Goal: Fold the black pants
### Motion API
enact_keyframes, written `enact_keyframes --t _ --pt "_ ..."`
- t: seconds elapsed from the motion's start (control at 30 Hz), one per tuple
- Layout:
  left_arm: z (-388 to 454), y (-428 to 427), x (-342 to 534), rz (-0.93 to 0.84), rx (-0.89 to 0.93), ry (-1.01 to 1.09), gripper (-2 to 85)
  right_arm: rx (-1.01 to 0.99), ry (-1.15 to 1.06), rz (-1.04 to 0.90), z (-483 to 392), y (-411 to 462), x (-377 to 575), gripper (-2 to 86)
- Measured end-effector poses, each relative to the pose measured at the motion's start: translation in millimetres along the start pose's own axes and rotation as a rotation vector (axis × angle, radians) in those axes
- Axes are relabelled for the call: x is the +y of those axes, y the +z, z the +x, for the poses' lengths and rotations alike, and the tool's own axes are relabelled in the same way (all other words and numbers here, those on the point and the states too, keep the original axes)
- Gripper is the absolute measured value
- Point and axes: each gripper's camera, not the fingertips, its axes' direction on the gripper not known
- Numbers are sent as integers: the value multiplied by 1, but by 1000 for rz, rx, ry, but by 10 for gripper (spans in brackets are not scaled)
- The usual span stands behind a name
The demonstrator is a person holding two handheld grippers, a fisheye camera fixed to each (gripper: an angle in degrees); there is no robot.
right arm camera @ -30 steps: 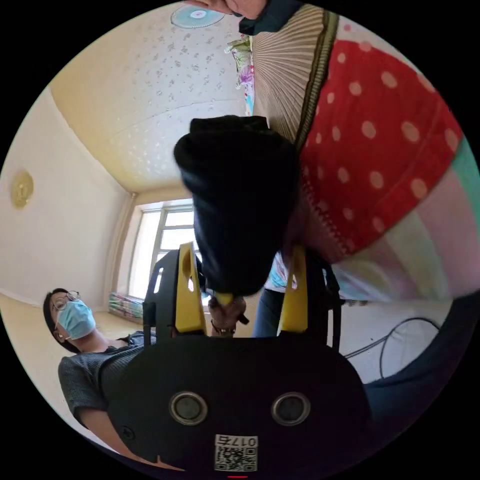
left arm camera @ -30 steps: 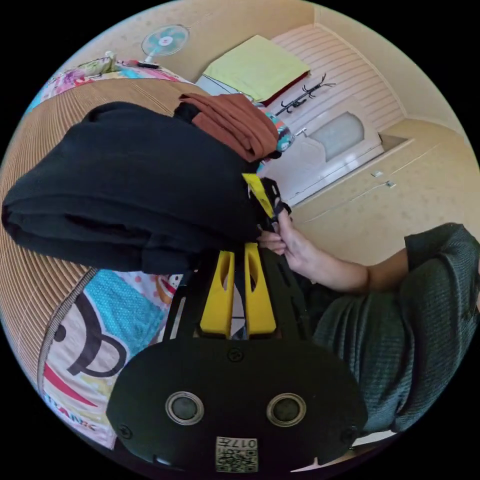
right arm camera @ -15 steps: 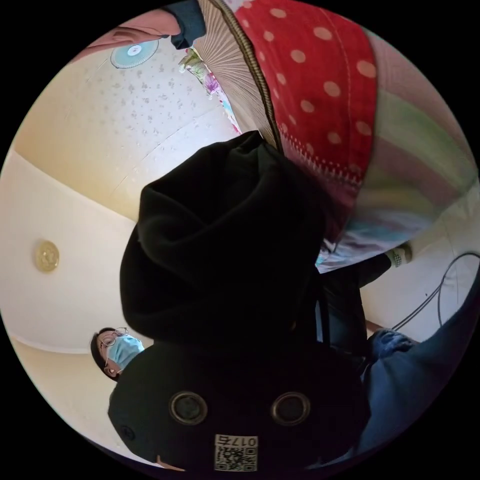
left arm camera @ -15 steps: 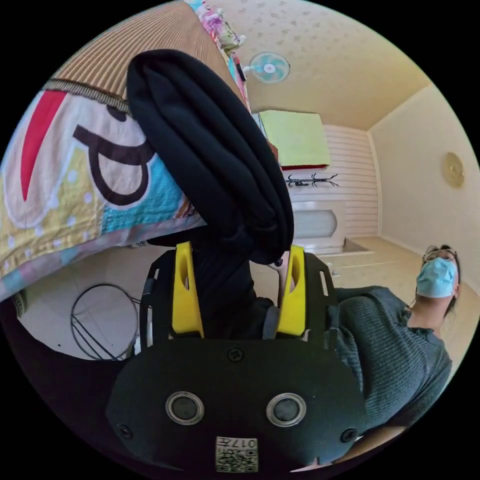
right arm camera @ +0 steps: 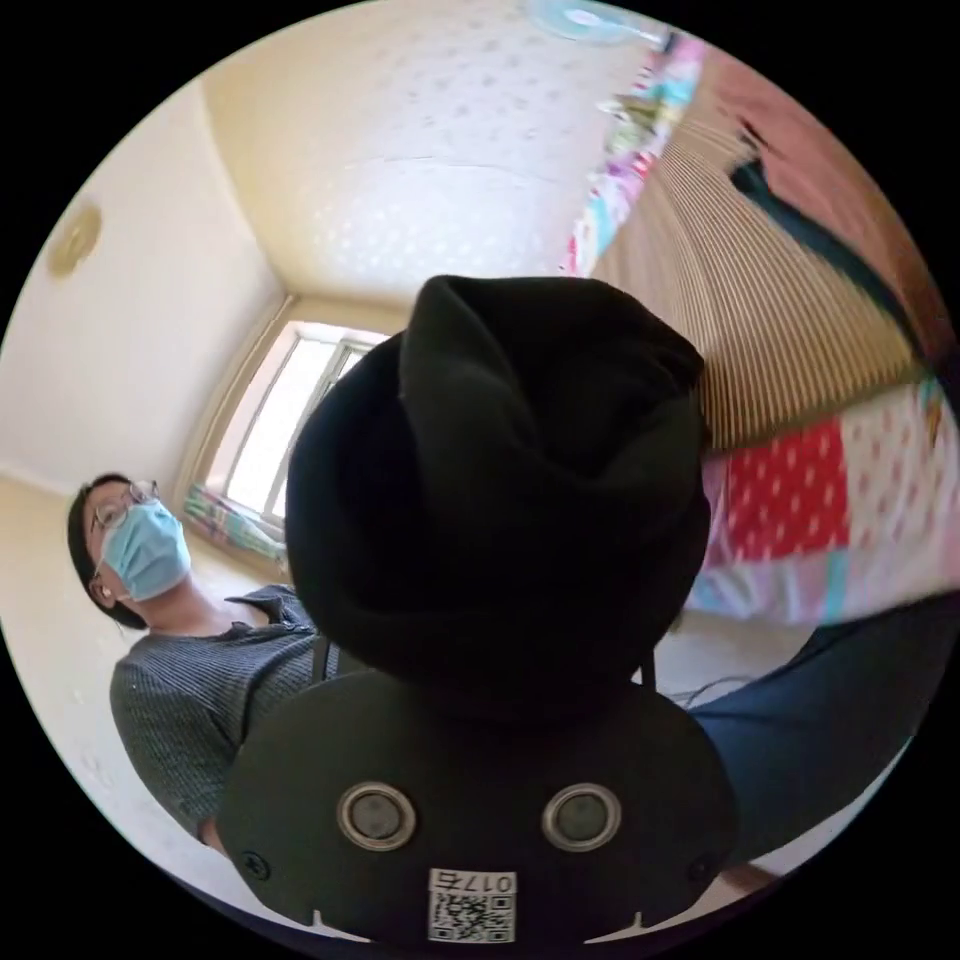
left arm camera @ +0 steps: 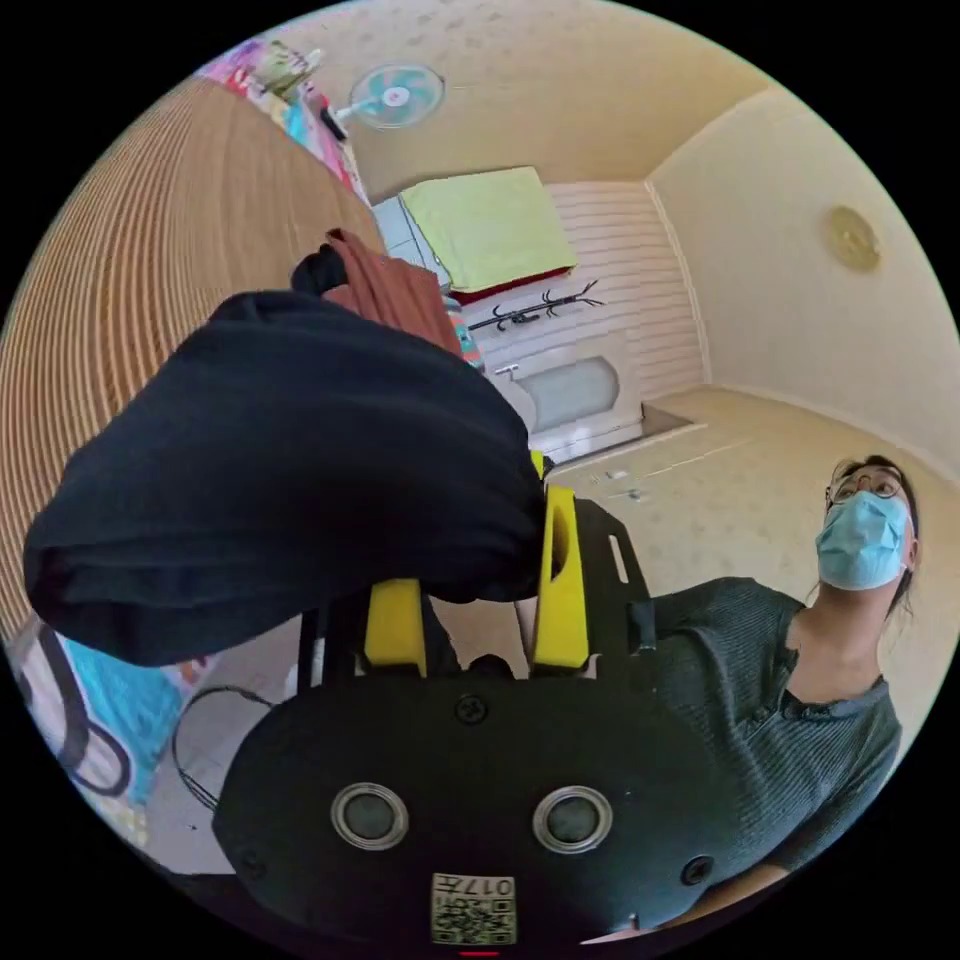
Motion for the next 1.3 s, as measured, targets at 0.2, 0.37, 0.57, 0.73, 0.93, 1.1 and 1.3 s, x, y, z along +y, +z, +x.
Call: enact_keyframes --t 0.2,0.37,0.57,0.73,0.93,1.1,1.3 --pt "129 53 -147 -81 -94 444 182 70 -395 227 -86 -47 -60 124" --pt "127 119 -215 -249 -195 340 237 130 -204 454 -34 -101 -88 98" --pt "-5 123 -103 -532 -325 -30 170 363 326 687 91 -123 9 61" --pt "-59 57 30 -598 -309 -354 112 777 176 714 42 -43 83 18" --pt "-47 -81 104 -241 -372 -564 85 1098 -139 289 9 96 -6 7" --pt "-7 -221 131 261 -505 -567 80 1216 -304 352 -15 198 -75 5" --pt "21 -390 177 576 -703 -716 108 429 -30 -277 74 270 -136 4"
